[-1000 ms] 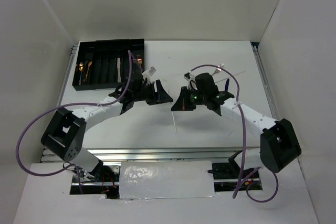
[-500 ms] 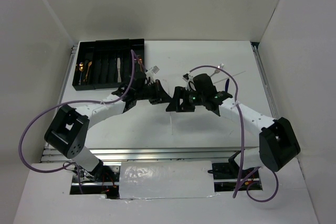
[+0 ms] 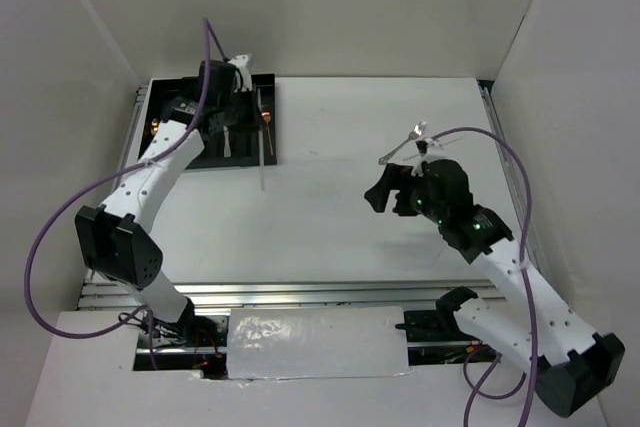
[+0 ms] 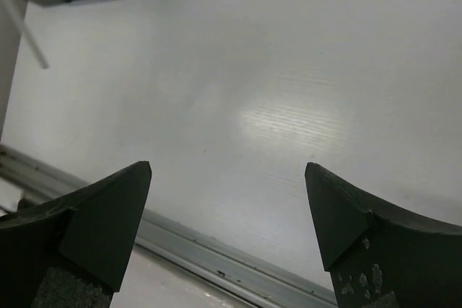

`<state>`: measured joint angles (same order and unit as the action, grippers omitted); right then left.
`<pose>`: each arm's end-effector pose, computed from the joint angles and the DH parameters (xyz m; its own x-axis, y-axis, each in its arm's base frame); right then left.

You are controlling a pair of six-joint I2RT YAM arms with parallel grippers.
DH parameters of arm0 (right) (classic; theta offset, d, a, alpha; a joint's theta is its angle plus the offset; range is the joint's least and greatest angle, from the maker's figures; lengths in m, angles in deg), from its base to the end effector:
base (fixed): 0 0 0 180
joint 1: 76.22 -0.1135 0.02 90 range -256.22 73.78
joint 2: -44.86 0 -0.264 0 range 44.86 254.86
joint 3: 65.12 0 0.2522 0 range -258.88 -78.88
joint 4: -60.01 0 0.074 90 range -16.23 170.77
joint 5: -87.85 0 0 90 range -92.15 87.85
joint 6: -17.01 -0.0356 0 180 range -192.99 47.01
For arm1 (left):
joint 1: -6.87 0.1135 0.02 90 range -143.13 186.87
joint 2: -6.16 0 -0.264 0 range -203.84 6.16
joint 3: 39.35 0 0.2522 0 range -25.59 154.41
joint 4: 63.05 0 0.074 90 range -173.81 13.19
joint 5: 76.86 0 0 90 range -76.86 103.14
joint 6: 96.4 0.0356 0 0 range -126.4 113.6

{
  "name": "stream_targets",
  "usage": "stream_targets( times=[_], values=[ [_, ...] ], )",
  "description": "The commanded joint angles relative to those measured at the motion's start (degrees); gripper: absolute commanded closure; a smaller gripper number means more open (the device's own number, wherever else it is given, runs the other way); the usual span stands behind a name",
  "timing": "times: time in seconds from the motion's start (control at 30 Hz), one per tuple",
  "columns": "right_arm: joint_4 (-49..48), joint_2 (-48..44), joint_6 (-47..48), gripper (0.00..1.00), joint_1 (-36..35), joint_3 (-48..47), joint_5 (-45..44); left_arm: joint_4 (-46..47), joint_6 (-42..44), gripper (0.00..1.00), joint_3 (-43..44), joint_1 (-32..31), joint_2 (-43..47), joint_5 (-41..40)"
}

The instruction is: Sort the eating utensils into containers

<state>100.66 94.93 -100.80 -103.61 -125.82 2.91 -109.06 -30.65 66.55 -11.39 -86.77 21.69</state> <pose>0.1701 0.0917 0.3077 -0.6383 0.1927 -0.7453 -0.2581 0.8586 0.4430 0.3505 -0.1212 0.3742 -0.6480 -0.2139 -0.7310 0.1778 0.8908 -0.4182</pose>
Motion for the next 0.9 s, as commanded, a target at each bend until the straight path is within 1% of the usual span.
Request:
stream_targets(
  times=[0.0,0.03,0.1,0.17,0.23,0.27,0.3,0.33,0.37,0.47,0.5,0.6,0.67,0.7,0.87],
  values=[
    [5.45,-5.22,-0.31,0.04,2.34,3.95,-9.89,-11.60,11.50,1.00,5.06,4.27,-0.59,-12.50],
    [5.19,-7.33,-1.01,0.04,2.87,4.57,-9.72,-12.22,12.72,1.00,6.03,5.24,-0.68,-12.95],
    [4.57,-8.22,-1.63,0.03,4.27,5.88,-8.58,-13.62,16.67,1.00,9.36,7.61,-1.90,-14.61],
    [4.39,-7.27,-1.98,0.03,5.16,6.07,-6.91,-15.91,19.66,1.00,12.88,9.03,-3.84,-18.55],
    [4.04,-5.17,-2.51,0.03,5.77,5.81,-5.51,-17.57,21.43,1.00,15.25,11.49,-6.72,-19.98],
    [3.69,-4.54,-2.68,0.03,5.69,5.98,-5.41,-18.11,22.57,1.00,18.57,12.45,-7.87,-20.59],
    [2.73,-4.01,-2.69,0.03,5.69,6.07,-4.11,-18.37,23.28,1.00,20.08,14.55,-9.19,-19.99],
    [2.29,-3.05,-2.86,0.03,5.78,6.24,-3.05,-19.33,25.72,1.00,23.67,16.83,-12.16,-17.46],
    [1.85,-2.52,-2.95,0.03,5.86,6.16,-2.60,-20.12,26.61,1.00,25.79,16.85,-13.85,-17.43],
    [0.88,-0.94,-2.69,0.03,6.13,5.72,-1.29,-21.89,26.98,1.00,33.07,20.63,-20.96,-13.14],
    [0.62,-0.58,-2.51,0.03,6.13,5.63,-1.02,-21.63,26.89,1.00,33.98,21.94,-23.42,-10.87],
    [0.62,1.00,-2.33,0.03,6.30,5.01,0.47,-17.25,25.84,1.00,34.17,22.92,-25.46,-7.26],
    [0.62,1.79,-2.42,0.03,6.39,4.93,1.18,-12.26,24.78,1.00,31.71,23.18,-25.64,-6.71],
    [0.53,2.49,-2.42,0.03,6.39,4.84,1.27,-11.27,24.78,1.00,31.35,23.10,-26.42,-6.62],
    [0.44,4.07,-2.68,0.03,6.65,4.31,1.71,-10.91,24.78,1.00,35.39,22.66,-31.87,-7.06]
  ],
)
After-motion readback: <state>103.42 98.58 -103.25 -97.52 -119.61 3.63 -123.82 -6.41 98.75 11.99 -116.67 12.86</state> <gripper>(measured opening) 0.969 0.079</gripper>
